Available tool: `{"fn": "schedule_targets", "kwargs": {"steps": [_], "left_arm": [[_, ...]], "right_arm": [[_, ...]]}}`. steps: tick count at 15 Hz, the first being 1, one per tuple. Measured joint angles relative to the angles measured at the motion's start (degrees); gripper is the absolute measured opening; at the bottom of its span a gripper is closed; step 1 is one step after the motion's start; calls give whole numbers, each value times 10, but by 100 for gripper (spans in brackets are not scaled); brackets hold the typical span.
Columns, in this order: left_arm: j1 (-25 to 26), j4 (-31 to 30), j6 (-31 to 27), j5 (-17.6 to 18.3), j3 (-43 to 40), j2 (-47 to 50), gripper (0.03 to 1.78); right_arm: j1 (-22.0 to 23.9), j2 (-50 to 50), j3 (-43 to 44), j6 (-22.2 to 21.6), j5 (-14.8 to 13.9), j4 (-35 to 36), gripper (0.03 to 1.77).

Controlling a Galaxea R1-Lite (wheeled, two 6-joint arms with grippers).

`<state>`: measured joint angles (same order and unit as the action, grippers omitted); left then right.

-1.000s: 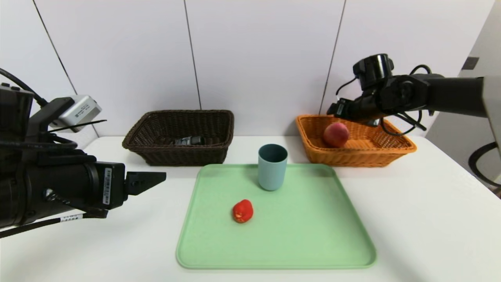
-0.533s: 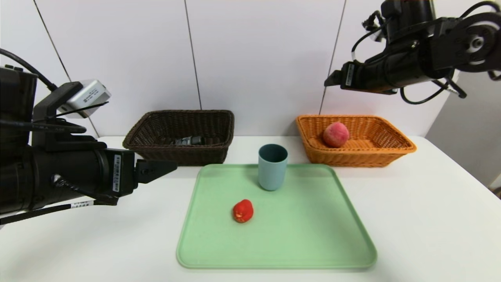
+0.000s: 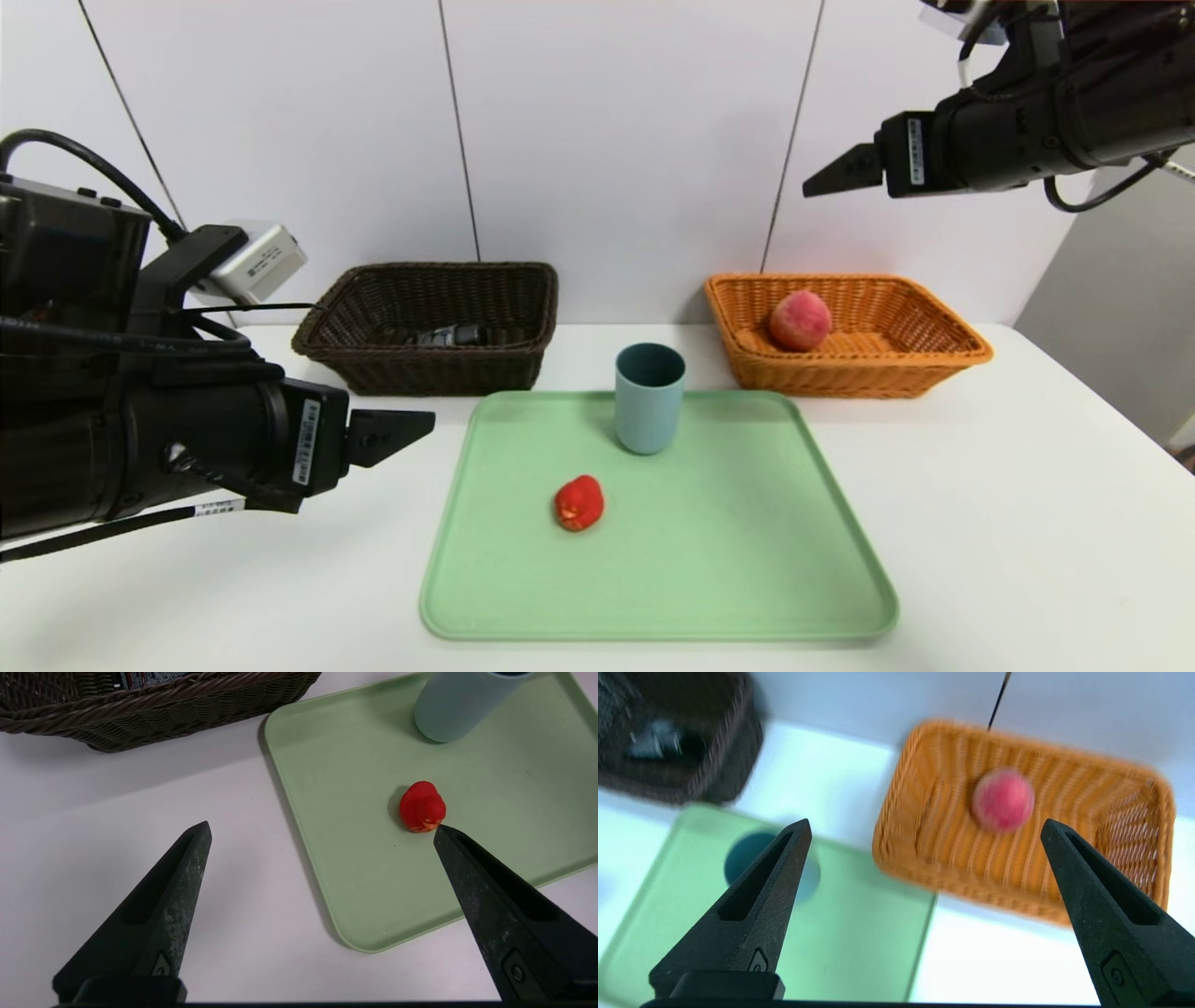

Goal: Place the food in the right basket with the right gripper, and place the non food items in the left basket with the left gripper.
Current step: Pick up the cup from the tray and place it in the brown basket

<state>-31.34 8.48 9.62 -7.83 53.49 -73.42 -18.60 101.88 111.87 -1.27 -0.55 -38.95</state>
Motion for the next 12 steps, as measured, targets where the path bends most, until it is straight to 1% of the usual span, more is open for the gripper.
{"fn": "schedule_targets", "kwargs": {"steps": [1, 3, 5, 6, 7, 9, 10, 12], "left_arm": [[-1, 3, -9, -1, 1, 5, 169], [-4, 4, -35, -1, 3, 17, 169], [-11, 4, -43, -1, -1, 28, 169], [-11, 3, -42, -1, -1, 31, 169], [-12, 3, -39, -1, -1, 33, 169], [-12, 0, -26, -3, 4, 31, 169], [-11, -1, -16, -4, 9, 24, 169], [-11, -2, 13, -10, 18, 10, 169]], "right_arm": [[-6, -4, -1, -3, -1, -38, 169], [-20, -17, -3, -22, -1, -142, 169], [-43, -38, -5, -62, -2, -248, 169], [-50, -52, -10, -80, -3, -275, 169], [-57, -70, -23, -97, -6, -286, 169], [-66, -117, -75, -119, -25, -290, 169], [-67, -141, -105, -127, -40, -290, 169], [-53, -198, -162, -138, -84, -286, 169]]}}
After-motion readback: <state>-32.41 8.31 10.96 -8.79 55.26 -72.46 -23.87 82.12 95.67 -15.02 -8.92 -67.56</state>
